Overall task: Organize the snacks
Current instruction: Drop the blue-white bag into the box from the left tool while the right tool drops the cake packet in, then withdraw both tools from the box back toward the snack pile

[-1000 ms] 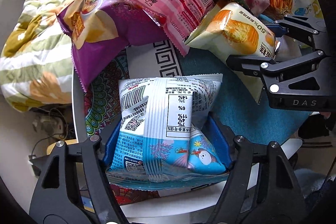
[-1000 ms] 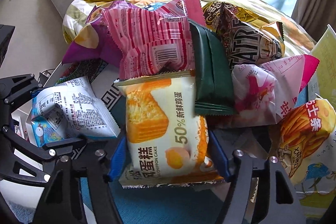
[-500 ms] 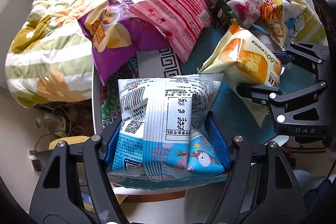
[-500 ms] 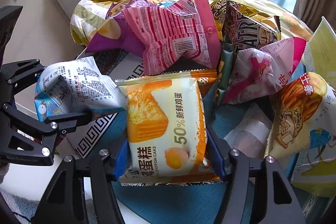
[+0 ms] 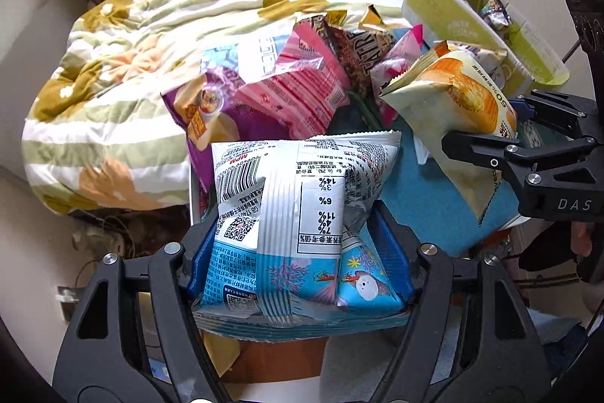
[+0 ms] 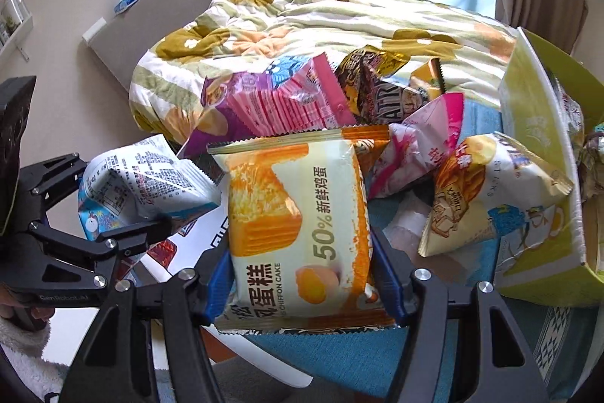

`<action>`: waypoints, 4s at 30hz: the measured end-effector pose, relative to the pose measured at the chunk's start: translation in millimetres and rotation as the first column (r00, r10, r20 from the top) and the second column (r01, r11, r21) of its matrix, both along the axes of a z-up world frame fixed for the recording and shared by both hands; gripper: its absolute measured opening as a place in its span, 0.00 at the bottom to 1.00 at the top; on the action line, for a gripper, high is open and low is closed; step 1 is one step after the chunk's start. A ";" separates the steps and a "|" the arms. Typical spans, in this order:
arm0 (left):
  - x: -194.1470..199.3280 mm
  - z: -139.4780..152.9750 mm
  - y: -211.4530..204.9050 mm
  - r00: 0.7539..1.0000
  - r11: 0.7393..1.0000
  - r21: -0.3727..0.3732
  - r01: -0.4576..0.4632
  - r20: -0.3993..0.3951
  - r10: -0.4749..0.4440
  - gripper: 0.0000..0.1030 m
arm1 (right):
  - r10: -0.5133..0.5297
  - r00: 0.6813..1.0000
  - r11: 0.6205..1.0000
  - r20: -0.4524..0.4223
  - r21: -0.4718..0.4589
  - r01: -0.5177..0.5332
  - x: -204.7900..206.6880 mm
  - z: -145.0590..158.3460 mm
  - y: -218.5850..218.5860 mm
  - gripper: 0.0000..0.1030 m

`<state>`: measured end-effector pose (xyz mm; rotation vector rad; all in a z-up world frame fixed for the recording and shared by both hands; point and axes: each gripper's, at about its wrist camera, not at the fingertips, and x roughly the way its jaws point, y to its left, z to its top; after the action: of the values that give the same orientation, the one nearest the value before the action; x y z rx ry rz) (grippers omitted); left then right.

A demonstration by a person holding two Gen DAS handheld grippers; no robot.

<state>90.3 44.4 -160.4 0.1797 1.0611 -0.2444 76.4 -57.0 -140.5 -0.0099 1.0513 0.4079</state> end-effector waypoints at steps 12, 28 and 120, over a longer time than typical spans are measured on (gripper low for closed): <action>39.5 66.8 -81.9 0.983 0.993 -0.023 0.120 0.140 -0.115 0.67 | -0.218 0.965 0.976 0.142 0.031 0.216 -2.2 80.2 -73.9 0.59; 129.1 66.8 -299.0 0.988 0.983 -0.133 0.127 0.103 -0.114 0.68 | -0.389 0.905 0.920 0.172 0.019 0.392 13.6 106.8 -268.7 0.59; 51.5 74.6 -58.6 0.988 0.995 -0.046 -0.091 0.119 0.096 0.93 | -0.343 0.928 0.937 0.147 0.124 0.327 11.4 99.6 -125.2 1.00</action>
<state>141.9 -14.2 -85.8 0.1068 0.9412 -0.1678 87.8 -182.2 -40.9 0.2178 0.8461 0.1425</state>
